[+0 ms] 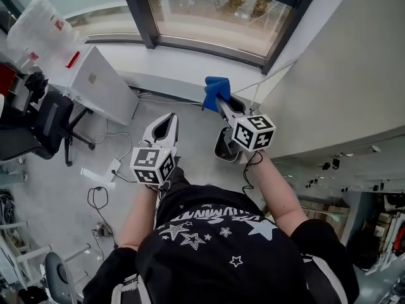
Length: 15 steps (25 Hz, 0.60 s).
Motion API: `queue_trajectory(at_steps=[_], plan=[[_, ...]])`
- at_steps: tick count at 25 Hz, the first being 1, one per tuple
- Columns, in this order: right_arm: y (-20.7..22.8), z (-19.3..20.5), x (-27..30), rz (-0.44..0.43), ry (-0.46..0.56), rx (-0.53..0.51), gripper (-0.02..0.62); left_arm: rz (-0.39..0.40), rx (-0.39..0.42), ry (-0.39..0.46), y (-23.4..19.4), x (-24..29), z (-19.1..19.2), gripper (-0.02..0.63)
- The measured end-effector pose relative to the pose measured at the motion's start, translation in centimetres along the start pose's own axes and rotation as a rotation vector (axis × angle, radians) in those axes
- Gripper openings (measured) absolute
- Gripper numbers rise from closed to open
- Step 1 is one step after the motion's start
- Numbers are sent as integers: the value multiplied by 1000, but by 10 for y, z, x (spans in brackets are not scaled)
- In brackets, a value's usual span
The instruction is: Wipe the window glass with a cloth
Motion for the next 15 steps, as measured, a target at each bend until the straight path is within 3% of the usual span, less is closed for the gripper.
queue_trajectory(at_steps=[15], plan=[[-23,19,-35,12,-31,41,74,-58,17,0,-1,-52,-6,8]])
Point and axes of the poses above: the fingertips, and each gripper's own axes: x forward along the fingers, y to its right, z out of its underside, the point moved 10 cm from there along -x, backward along the fingers, and after that the axes turned 15 degrees about y, right-handed, at the moved point
